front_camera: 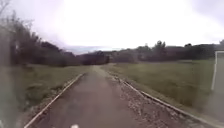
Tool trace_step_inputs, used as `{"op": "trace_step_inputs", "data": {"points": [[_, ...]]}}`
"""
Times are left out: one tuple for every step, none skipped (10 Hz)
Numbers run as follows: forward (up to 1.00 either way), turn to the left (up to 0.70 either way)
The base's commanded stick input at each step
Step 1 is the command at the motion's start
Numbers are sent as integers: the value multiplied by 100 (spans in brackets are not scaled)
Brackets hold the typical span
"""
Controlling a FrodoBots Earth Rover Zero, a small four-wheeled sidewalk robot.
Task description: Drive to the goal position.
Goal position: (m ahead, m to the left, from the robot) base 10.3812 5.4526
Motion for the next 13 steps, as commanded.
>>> {"op": "trace_step_inputs", "data": {"points": [[70,35],[70,35],[70,35],[70,34],[70,23],[70,0],[70,0],[70,0],[70,0],[70,0],[70,0],[70,0],[70,0]]}}
